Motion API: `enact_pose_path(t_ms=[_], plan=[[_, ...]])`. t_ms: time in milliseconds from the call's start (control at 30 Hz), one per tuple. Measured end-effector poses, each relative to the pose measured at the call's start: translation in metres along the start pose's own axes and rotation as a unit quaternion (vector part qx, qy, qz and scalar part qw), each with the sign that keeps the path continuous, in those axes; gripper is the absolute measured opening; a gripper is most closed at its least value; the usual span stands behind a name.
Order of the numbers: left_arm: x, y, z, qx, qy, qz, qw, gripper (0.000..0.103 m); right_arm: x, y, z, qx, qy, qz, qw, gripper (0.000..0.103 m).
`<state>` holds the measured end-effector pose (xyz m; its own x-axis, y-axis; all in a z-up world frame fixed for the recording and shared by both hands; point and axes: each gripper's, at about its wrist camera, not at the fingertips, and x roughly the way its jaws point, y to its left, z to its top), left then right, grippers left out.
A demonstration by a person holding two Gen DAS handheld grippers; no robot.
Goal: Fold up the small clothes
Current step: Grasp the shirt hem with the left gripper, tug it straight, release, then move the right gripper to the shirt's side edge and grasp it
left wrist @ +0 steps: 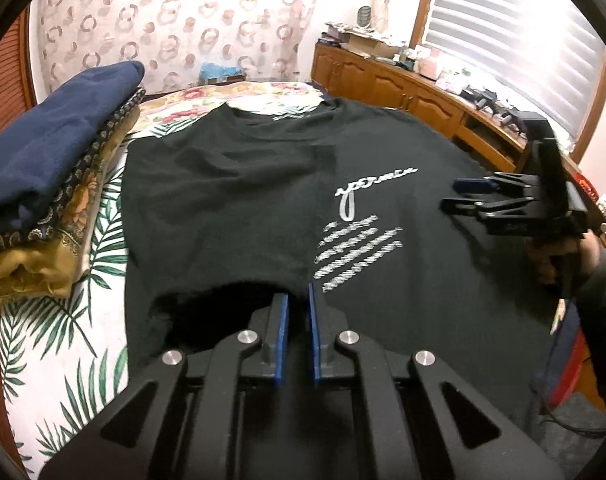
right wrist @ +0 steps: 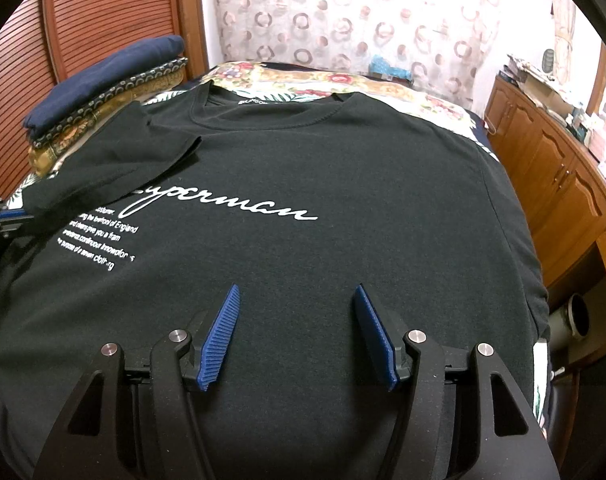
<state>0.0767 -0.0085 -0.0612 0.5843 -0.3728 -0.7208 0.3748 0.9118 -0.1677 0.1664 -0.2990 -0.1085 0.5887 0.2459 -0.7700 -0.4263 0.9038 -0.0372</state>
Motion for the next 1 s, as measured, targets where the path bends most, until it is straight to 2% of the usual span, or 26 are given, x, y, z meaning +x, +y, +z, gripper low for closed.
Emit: enact_pose_path(t_ms=[100, 233, 500, 733, 867, 1000], plan=[[-0.006, -0.008, 0.001, 0.003, -0.004, -0.007, 1.0000, 0.006, 0.000, 0.000, 0.000, 0.000, 0.000, 0.000, 1.000, 0.061], [-0.008, -0.016, -0.002, 0.005, 0.003, 0.005, 1.0000, 0.007, 0.000, 0.000, 0.000, 0.000, 0.000, 0.000, 1.000, 0.061], [-0.020, -0.024, -0.011, 0.014, -0.007, 0.017, 0.9997, 0.022, 0.000, 0.000, 0.000, 0.001, 0.000, -0.001, 1.000, 0.062], [-0.014, -0.008, 0.001, 0.014, -0.013, 0.041, 0.9990, 0.029, 0.000, 0.000, 0.000, 0.001, 0.000, -0.001, 1.000, 0.062], [0.004, 0.009, 0.010, 0.006, -0.002, 0.052, 0.9986, 0.039, 0.000, 0.000, 0.000, 0.001, 0.000, -0.001, 1.000, 0.062], [0.024, 0.024, 0.016, -0.003, 0.016, 0.061, 0.9980, 0.043, 0.000, 0.000, 0.000, 0.001, 0.000, -0.001, 1.000, 0.062]])
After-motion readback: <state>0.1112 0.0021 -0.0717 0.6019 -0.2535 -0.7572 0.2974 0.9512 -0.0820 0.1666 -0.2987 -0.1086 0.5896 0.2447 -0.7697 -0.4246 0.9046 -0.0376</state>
